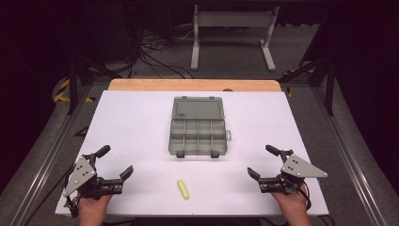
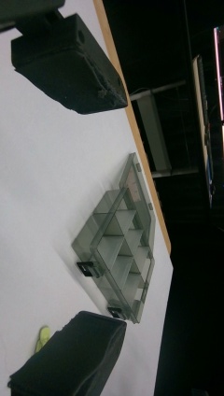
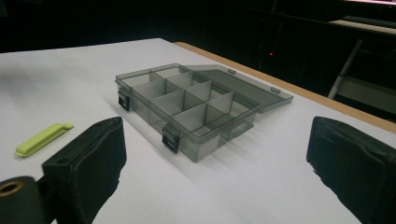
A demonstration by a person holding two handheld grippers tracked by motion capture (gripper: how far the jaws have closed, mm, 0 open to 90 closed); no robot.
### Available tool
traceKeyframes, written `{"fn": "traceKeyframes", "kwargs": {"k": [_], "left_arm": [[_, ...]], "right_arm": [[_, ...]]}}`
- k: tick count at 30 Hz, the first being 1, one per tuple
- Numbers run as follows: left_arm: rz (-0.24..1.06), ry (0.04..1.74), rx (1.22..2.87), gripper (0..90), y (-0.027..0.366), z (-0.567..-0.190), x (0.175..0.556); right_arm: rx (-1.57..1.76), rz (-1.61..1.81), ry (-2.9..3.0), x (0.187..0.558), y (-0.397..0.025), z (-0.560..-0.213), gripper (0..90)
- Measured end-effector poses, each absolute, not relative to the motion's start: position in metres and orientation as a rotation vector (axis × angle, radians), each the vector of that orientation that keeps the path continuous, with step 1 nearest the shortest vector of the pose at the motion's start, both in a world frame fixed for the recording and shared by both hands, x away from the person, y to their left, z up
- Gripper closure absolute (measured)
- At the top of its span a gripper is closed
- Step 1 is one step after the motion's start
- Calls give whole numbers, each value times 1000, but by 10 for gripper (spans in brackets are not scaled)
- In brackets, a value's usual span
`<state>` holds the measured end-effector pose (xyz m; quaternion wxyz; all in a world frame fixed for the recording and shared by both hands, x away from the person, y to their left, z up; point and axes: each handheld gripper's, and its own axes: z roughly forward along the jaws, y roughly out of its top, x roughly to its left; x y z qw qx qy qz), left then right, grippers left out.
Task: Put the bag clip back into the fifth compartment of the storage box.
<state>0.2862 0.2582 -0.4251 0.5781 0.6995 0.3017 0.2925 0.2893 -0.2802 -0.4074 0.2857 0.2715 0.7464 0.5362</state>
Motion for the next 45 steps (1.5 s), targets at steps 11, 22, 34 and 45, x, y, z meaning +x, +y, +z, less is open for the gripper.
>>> {"fn": "traceKeyframes", "kwargs": {"k": [11, 22, 34, 45], "left_arm": [[681, 714, 1642, 3, 259, -426, 287], [688, 720, 1635, 3, 259, -425, 286], [684, 712, 1645, 3, 258, -424, 287], [683, 706, 1651, 3, 258, -424, 287]], "right_arm": [[735, 1434, 2011, 290, -278, -408, 56], [709, 1467, 2070, 299, -263, -397, 57], [628, 1491, 2151, 310, -229, -384, 58], [588, 1522, 2200, 317, -199, -380, 62]]}}
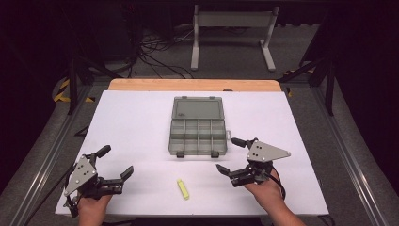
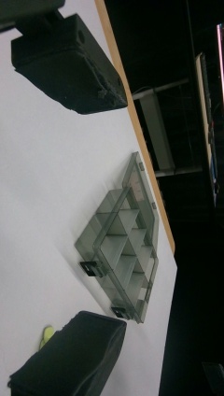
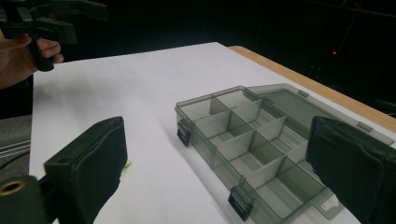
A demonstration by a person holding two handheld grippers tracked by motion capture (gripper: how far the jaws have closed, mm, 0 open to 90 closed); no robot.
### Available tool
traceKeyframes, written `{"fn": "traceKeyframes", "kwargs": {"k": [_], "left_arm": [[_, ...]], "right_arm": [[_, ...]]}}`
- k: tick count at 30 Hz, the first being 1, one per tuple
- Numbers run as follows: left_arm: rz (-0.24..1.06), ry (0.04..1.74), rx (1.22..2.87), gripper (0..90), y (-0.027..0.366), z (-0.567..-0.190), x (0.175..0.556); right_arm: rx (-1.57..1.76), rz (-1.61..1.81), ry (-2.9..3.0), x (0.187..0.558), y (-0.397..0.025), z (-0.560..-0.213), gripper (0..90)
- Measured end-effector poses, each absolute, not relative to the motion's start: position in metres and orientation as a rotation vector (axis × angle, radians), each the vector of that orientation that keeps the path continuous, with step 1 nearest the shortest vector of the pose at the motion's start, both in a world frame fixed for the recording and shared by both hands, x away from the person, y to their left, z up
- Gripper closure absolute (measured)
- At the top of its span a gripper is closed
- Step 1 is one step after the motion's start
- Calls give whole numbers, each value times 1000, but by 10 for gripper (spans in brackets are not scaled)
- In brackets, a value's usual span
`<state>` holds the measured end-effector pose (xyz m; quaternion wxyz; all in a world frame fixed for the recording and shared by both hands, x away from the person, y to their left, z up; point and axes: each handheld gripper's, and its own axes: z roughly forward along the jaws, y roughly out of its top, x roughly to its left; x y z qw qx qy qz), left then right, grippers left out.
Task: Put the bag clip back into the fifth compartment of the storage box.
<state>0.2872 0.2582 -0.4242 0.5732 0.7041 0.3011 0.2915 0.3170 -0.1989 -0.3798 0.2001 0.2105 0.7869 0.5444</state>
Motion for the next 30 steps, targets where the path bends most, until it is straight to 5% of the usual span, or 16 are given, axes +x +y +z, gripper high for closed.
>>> {"fn": "traceKeyframes", "kwargs": {"k": [25, 29, 30], "left_arm": [[683, 713, 1649, 3, 258, -425, 287], [682, 715, 1648, 3, 258, -425, 287], [681, 716, 1647, 3, 258, -425, 287]], "right_arm": [[440, 1509, 2356, 322, -141, -376, 68], [427, 1518, 2413, 321, -133, -375, 354], [428, 1516, 2437, 320, -130, -374, 486]]}}
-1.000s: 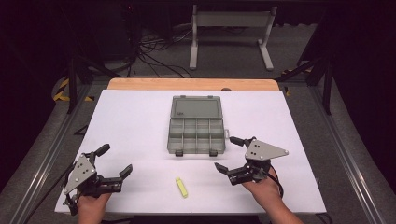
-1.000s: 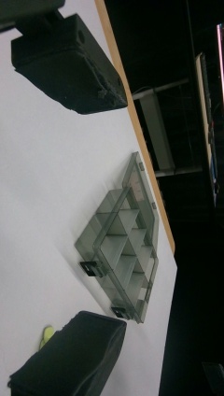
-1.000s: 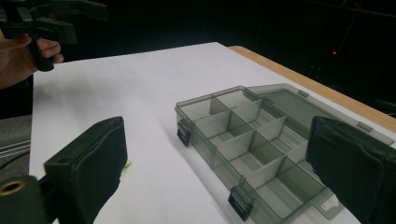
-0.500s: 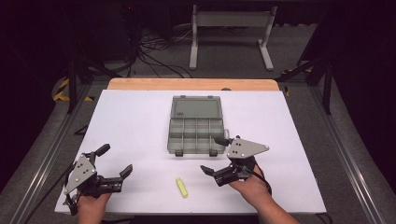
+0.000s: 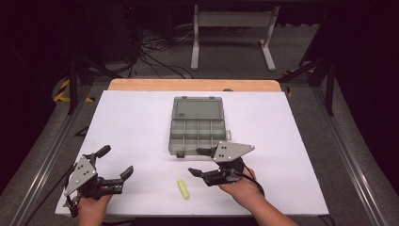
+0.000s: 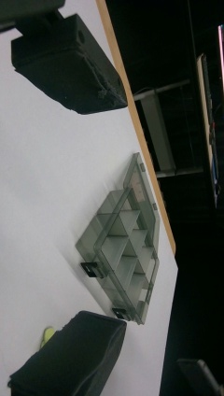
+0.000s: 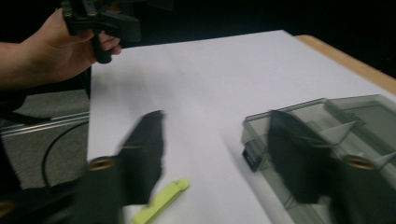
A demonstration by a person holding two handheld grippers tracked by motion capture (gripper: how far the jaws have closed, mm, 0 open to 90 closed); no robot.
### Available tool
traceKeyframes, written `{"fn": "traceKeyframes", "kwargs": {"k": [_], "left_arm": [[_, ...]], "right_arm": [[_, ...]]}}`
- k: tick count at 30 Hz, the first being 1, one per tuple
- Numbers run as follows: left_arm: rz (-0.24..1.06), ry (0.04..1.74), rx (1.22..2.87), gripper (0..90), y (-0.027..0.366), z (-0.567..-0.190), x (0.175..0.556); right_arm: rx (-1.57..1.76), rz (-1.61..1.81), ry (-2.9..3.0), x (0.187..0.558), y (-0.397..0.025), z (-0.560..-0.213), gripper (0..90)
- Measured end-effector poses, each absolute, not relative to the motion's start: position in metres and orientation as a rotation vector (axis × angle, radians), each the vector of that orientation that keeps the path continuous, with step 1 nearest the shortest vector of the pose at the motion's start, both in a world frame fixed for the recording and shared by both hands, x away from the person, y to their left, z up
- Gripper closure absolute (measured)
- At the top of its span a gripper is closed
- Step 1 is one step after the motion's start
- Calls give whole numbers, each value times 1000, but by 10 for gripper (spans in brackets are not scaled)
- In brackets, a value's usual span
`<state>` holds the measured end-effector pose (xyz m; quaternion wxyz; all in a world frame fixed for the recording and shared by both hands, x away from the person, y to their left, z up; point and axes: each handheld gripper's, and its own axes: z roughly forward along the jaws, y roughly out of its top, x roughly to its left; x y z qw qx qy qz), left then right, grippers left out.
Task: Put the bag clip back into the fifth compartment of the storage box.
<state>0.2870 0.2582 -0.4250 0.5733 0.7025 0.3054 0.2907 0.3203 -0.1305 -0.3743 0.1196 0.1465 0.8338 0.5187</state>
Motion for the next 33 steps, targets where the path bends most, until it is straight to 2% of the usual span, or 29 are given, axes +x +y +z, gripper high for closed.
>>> {"fn": "traceKeyframes", "kwargs": {"k": [3, 5, 14, 33], "left_arm": [[683, 714, 1648, 3, 258, -425, 287], [683, 714, 1648, 3, 258, -425, 287], [680, 714, 1652, 4, 257, -425, 287], [667, 705, 1675, 8, 257, -425, 288]], "right_arm": [[367, 1498, 2495, 317, -125, -374, 769], [331, 1490, 2535, 316, -122, -374, 896], [272, 1333, 2756, 317, -104, -379, 900], [233, 1034, 2998, 312, -66, -417, 900]]}}
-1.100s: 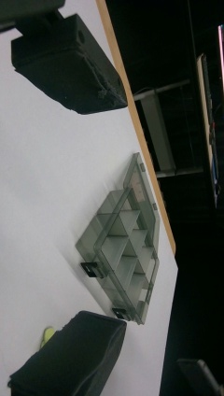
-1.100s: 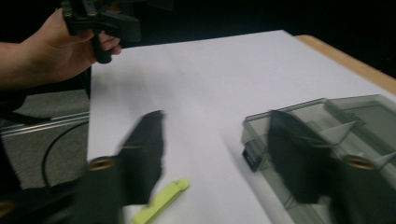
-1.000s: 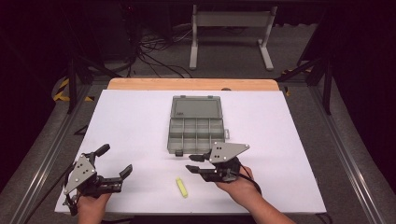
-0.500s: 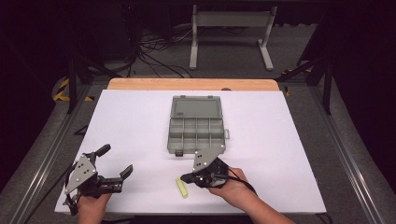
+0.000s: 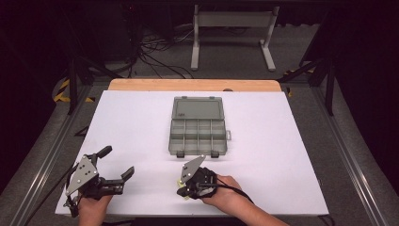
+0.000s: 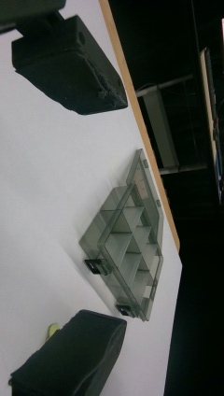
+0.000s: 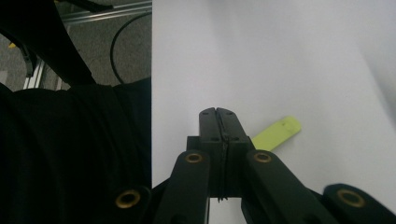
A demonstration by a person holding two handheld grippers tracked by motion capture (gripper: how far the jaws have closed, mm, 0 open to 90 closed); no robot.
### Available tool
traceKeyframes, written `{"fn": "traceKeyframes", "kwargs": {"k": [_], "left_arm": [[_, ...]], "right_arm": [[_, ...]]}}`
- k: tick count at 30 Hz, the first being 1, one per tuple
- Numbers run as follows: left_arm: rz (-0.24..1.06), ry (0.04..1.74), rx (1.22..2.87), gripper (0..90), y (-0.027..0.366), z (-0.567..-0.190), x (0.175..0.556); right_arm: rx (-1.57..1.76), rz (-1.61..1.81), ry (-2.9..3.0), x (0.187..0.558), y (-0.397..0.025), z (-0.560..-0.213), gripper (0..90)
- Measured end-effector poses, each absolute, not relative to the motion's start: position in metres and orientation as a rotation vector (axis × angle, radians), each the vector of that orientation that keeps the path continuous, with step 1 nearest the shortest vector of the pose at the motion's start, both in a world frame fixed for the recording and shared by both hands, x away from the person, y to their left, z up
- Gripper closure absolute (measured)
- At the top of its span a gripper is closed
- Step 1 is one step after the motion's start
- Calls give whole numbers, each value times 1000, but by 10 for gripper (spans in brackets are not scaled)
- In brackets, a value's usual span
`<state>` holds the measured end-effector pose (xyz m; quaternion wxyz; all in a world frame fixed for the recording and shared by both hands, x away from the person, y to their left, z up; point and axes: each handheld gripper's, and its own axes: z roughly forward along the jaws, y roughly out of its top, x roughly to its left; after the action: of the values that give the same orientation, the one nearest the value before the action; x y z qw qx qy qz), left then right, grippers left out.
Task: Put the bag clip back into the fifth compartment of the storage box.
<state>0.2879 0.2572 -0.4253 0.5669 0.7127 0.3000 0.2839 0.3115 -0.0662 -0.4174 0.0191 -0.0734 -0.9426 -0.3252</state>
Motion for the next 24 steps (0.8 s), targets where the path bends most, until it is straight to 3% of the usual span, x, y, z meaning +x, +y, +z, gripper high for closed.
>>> {"fn": "traceKeyframes", "kwargs": {"k": [24], "left_arm": [[667, 703, 1677, 9, 256, -426, 288]], "right_arm": [[-252, -928, -2935, 309, -55, -442, 900]]}}
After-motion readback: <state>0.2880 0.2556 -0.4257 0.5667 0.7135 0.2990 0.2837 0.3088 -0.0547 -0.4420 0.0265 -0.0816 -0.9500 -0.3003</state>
